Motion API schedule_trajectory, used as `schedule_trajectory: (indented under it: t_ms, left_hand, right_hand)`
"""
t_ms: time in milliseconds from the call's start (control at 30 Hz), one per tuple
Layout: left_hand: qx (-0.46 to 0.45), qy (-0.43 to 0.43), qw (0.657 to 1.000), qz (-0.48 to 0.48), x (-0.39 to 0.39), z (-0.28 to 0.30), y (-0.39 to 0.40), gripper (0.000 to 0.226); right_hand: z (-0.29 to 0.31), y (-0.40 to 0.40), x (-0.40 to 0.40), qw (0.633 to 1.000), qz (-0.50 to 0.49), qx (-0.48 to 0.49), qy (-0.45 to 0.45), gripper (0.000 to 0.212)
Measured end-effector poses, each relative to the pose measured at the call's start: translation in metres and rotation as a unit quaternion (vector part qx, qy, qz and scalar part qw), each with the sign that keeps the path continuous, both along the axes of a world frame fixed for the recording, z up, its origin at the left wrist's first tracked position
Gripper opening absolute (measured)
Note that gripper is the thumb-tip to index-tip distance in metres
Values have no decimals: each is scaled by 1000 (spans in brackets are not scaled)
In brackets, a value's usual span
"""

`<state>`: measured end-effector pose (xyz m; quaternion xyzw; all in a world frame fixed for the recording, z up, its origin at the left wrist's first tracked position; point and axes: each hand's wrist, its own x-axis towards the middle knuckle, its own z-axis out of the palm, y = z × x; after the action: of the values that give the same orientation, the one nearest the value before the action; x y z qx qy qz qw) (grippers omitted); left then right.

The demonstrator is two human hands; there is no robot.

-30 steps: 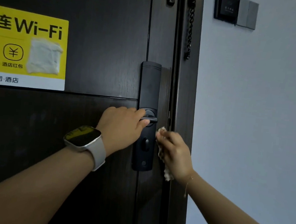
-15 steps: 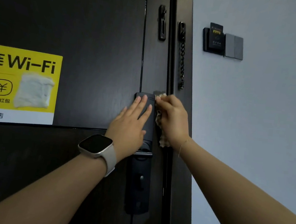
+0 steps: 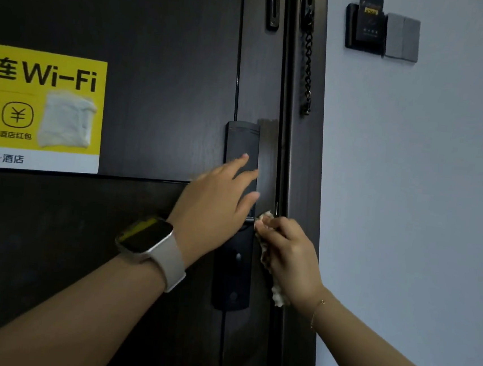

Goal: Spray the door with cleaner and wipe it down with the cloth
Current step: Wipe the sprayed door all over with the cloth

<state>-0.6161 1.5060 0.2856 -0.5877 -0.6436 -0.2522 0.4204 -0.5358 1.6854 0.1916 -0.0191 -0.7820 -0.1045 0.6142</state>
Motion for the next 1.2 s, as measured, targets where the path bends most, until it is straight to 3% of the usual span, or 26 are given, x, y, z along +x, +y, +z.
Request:
schedule_trajectory:
  t_ms: [100,200,367,500,667,800,967,1100,1200]
  left_hand:
    - [49,66,997,-13,-3,-51,-18,46]
    - [53,96,994,29,-17,-104,-26,58]
    - [44,-23,996,74,-39,-168,-20,85]
    - [11,-68,991,118,-59,-211,-9,92]
    - [-24,-41,989,138,-76,-220,-8,110]
    - [-25,-43,991,125,-77,-219,-10,110]
    - [-48,-43,991,118,-79,-215,-16,107]
    - [-54,-45,993,96,-76,-212,-27,102]
    - [-51,-23,994,90,-79,-210,-37,101]
  right_hand:
    - [-12,-12,-7,997,6,-49,53,46]
    - [-50,-16,-12,995,21,-66,77,54]
    - [-124,-19,-10,994,10,-86,70,60]
    - [-162,-25,-10,992,16,-108,62,47]
    - [-183,-31,-7,990,14,-135,35,49]
    - [-174,-55,-29,949,62,-265,160,41]
    - [-172,-74,-41,965,86,-219,111,38]
    - [-153,-75,-39,895,134,-361,227,30]
    - [-153,-81,-46,901,110,-355,223,25]
